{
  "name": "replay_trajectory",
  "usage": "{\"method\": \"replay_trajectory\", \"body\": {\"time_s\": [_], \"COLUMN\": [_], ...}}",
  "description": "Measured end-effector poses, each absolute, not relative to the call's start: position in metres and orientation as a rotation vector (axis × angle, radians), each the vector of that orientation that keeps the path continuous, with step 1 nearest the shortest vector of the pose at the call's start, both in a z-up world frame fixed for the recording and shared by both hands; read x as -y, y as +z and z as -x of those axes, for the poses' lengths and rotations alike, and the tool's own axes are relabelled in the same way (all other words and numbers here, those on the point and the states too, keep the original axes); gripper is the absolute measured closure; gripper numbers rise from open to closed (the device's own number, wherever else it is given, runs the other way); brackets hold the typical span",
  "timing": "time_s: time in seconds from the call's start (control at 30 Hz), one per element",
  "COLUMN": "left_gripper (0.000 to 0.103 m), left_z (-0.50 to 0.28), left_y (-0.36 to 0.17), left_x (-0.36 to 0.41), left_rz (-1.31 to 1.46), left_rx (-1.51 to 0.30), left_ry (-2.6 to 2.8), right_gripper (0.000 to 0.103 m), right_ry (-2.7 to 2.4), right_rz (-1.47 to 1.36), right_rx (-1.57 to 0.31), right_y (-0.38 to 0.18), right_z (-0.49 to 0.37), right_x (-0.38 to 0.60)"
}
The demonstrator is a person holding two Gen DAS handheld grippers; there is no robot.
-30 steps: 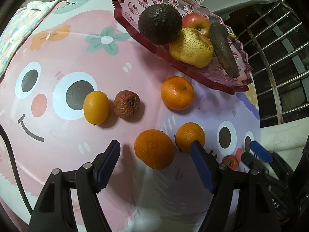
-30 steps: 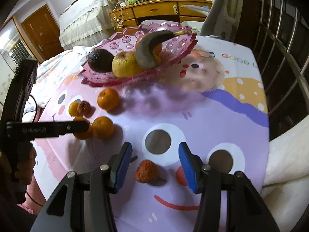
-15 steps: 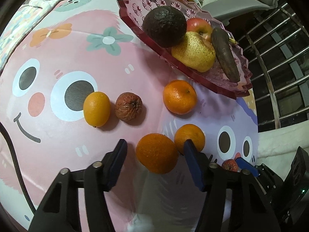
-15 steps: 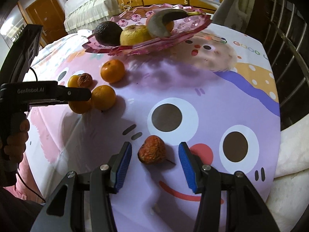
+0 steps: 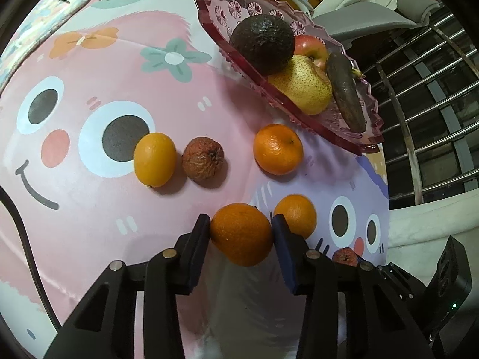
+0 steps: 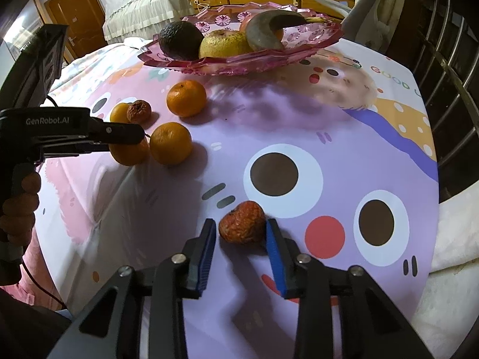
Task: Organize fruits
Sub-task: 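Close the left gripper on the mandarin while the right gripper closes on the red fruit, then carry the mandarin with the left tool while the right carries the red fruit over the bowl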
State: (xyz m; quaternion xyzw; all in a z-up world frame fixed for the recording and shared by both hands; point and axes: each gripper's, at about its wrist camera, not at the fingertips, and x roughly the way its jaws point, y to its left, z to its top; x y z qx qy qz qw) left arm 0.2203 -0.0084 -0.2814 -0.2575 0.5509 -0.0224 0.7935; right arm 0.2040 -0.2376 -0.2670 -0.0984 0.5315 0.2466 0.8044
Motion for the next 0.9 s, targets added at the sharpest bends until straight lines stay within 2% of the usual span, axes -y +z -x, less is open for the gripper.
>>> {"method": "replay_trajectory", "body": {"time_s": [0.57, 0.9], "left_gripper": [0.063, 0.063], "left_z": [-0.217, -0.261], "left_y": [-0.246, -0.201], "left_x": [-0.053, -0.096], "left_rz": [0.489, 0.492], "left_rx": [-1.105, -1.047], "left_ry": [0.069, 0.077], "right_gripper": [0.072, 0.072], "right_ry": [0.65, 0.722], "right_rz": [0.279, 0.285], "right_rx": [-1.111, -1.027], "right_y": [-0.251, -0.21], "right_z": [-0.191, -0.207], "right_x": [0.19, 0.141]}}
